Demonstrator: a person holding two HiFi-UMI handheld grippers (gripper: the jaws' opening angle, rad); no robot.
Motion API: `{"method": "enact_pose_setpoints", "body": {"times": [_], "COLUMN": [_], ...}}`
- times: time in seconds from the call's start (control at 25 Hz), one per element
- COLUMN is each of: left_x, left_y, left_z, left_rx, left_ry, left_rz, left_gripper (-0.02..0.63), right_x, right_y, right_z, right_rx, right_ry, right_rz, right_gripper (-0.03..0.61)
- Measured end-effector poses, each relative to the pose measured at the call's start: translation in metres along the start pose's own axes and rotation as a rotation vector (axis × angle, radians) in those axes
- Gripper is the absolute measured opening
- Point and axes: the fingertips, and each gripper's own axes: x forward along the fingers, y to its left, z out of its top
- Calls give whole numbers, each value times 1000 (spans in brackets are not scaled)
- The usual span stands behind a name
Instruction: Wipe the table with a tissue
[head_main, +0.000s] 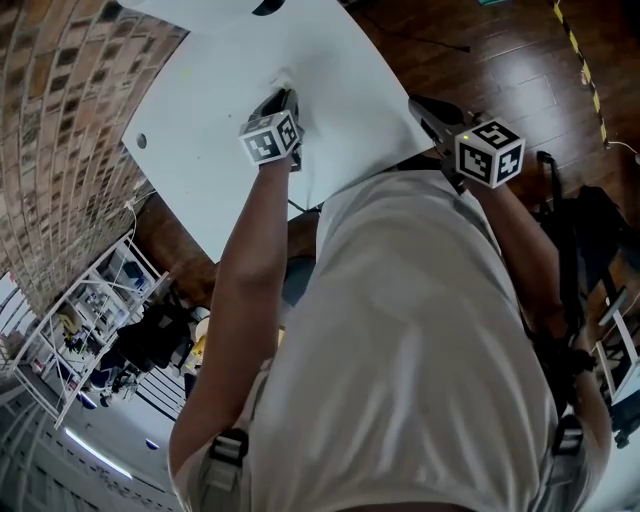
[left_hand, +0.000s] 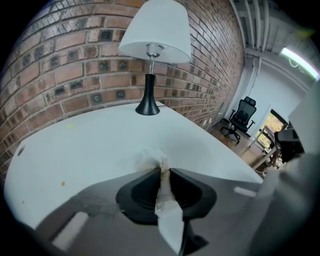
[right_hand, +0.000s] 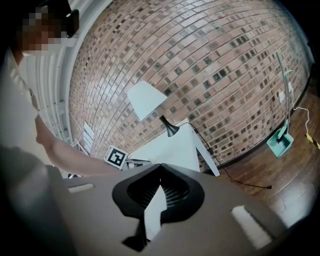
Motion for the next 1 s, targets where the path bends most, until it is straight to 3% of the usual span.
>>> {"method": "enact_pose_setpoints", "body": {"times": [0.16,0.28,0.36,0.48,0.6,0.8,1.0], "left_x": [-1,0,-4,-10,-25,-51,-86], "left_y": [-28,-48,-72,-124,-157,-148,-92], "left_z": [-9,-22,-30,-54,-64,-67,-76], "left_rx": [45,26,30,85,105,70,-137], "left_ry": [14,20,61,134,122,73,-35], "left_rz": [-56,-97,-165,-333,-399,-367,-245], "left_gripper": [67,66,66,66,67,67,67], "right_x": [4,10,13,16,22,35,56], "right_y": [3,4,7,13,19,30,49], "right_z": [2,2,3,4,6,0,-13], "right_rx": [-9,-15,-20,-27,-26,-38,-52], "right_ry": [8,19,24,29,30,65,117], "right_rz": [15,32,48,74,95,139,182], "right_gripper": [8,8,8,8,8,8,8]}}
